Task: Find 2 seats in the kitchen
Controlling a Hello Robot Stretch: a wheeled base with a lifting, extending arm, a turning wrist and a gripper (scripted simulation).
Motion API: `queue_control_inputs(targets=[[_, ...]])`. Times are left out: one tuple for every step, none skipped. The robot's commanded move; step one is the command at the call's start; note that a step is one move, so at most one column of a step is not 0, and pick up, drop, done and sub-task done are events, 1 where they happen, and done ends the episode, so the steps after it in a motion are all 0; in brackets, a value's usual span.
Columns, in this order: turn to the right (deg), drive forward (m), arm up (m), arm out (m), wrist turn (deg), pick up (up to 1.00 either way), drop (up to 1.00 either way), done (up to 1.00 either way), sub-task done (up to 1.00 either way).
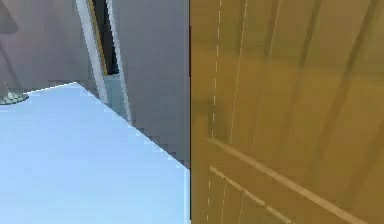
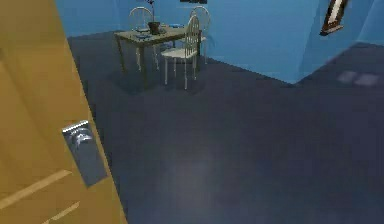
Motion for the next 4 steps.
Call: queue_control_inputs(targets=[[-27.0, 0.00, 0.00, 0.00, 0.0, 0.00, 0.00, 0.00, 0.00], [0.0, 1.00, 0.00, 0.00, 0.0, 0.00, 0.00, 0.00, 0.00], [0.0, 1.00, 0.00, 0.00, 0.0, 0.00, 0.00, 0.00, 0.00], [-3.0, 0.00, 0.00, 0.00, 0.0, 0.00, 0.00, 0.00, 0.00]])
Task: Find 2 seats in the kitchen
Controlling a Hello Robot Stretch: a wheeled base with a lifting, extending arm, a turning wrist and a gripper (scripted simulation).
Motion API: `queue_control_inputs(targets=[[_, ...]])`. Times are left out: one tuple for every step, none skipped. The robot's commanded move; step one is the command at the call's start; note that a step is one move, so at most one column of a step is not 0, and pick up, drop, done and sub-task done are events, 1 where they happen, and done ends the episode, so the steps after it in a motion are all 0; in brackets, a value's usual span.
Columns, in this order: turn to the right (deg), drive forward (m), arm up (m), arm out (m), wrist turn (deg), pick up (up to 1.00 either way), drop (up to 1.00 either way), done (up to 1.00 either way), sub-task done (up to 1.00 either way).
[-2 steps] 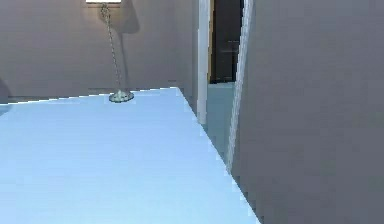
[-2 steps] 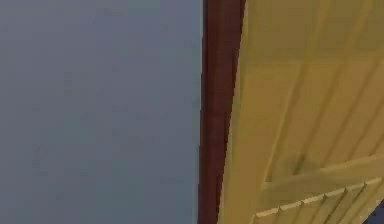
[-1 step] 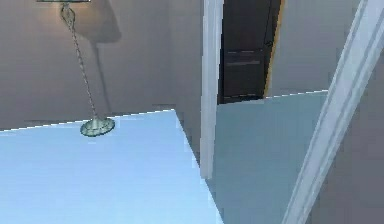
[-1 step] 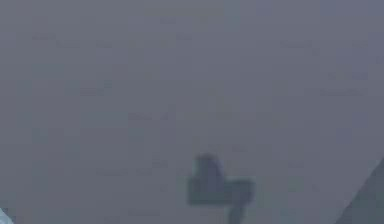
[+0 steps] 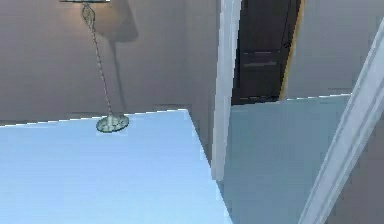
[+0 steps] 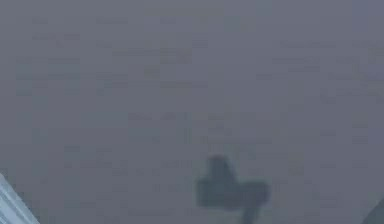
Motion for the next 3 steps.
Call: queue_control_inputs(targets=[[0.0, 0.55, 0.00, 0.00, 0.0, 0.00, 0.00, 0.00, 0.00], [3.0, 0.00, 0.00, 0.00, 0.0, 0.00, 0.00, 0.00, 0.00], [0.0, 0.25, 0.00, 0.00, 0.0, 0.00, 0.00, 0.00, 0.00]])
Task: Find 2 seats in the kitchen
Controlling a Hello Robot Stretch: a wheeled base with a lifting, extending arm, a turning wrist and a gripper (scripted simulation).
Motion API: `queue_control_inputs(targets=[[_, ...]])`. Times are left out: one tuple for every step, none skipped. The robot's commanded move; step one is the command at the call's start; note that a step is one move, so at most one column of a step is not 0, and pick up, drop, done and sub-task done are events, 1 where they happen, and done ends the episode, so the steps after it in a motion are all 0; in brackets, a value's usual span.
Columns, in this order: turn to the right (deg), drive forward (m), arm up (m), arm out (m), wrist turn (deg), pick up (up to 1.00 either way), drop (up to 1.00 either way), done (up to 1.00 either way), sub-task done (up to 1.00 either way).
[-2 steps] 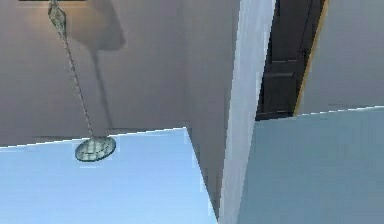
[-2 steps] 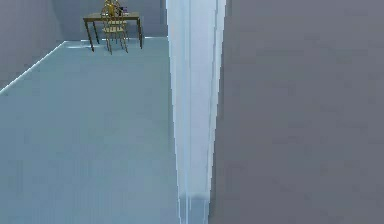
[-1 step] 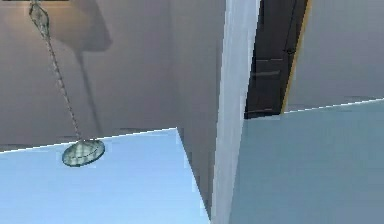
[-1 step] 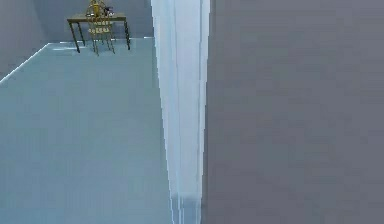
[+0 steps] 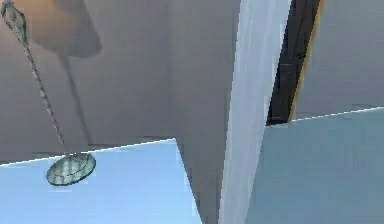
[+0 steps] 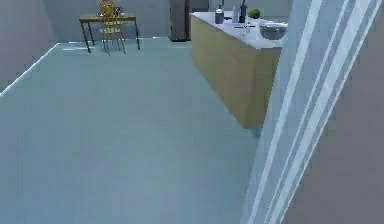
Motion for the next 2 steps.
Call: queue_control_inputs(targets=[[45.0, 0.00, 0.00, 0.00, 0.0, 0.00, 0.00, 0.00, 0.00], [24.0, 0.00, 0.00, 0.00, 0.0, 0.00, 0.00, 0.00, 0.00]])
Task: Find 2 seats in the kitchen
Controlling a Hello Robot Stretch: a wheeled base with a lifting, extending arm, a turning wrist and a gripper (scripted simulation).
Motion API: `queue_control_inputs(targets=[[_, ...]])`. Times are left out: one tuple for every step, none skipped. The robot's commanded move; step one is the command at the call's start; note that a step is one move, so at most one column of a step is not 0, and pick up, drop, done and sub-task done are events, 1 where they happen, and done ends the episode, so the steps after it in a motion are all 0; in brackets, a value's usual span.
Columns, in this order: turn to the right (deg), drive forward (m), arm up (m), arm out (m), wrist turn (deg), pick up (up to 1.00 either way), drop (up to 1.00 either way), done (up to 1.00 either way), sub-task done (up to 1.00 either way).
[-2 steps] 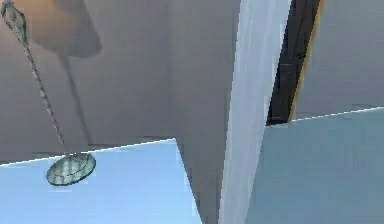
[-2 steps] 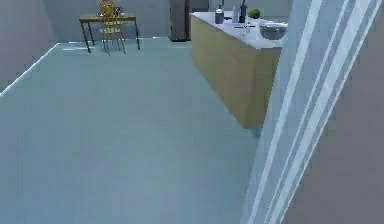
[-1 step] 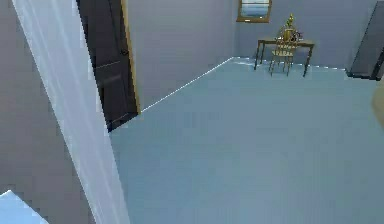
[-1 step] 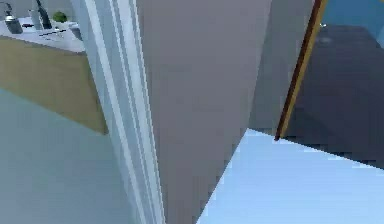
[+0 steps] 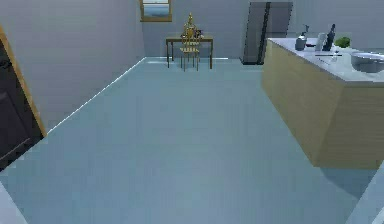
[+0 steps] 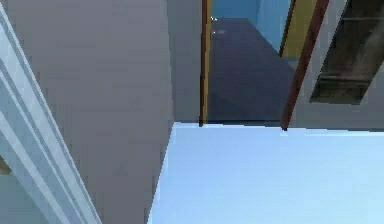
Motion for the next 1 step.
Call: queue_control_inputs(targets=[[0.0, 0.45, 0.00, 0.00, 0.0, 0.00, 0.00, 0.00, 0.00]])
